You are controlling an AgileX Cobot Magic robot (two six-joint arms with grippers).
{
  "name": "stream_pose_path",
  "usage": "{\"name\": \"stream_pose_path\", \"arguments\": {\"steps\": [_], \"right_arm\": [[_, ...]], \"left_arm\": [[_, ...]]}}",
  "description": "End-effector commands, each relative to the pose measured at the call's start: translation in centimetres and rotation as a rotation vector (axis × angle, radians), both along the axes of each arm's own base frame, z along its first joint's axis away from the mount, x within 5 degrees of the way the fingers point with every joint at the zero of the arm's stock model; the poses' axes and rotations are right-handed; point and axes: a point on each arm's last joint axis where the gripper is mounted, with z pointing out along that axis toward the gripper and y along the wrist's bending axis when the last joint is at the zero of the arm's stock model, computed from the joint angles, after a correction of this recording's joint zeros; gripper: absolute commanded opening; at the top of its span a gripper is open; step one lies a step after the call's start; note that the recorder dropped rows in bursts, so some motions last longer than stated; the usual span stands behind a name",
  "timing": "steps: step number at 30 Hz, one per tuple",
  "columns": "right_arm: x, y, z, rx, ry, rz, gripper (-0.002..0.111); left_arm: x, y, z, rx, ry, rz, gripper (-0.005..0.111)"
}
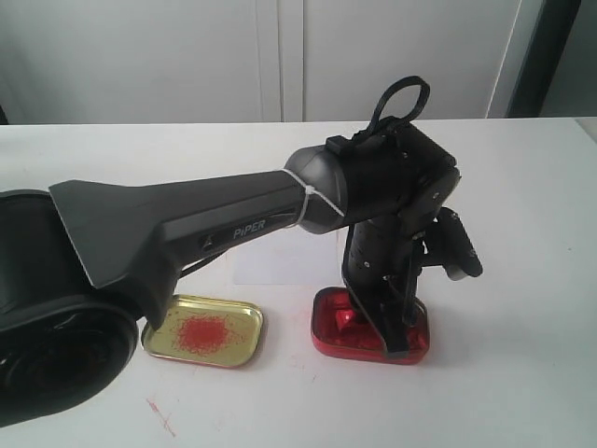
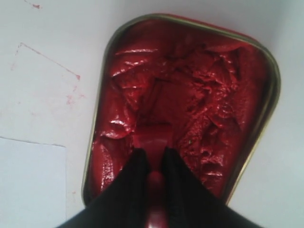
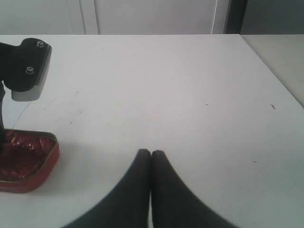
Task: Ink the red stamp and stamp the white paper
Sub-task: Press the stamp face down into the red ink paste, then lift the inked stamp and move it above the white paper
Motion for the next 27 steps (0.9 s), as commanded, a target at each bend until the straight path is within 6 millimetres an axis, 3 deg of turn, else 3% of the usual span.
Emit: {"name": "stream_pose_path", "arguments": {"steps": [1,14,27], "right_arm": [[0.0,0.0,0.0,0.003,-0.013,-0.006,0.000],[0.0,0.0,0.0,0.003,-0.013,-0.006,0.000],[0.0,0.0,0.0,0.003,-0.013,-0.006,0.000]], "left_arm": [[-0.3,0.2,0.6,0.018,0.007,0.011,0.000],[-0.4,0.4,2.9,-0.038,-0.037,0.006,0.000],[-0.3,0.3,2.9,-0.041,-0.039,0.006,0.000]]}}
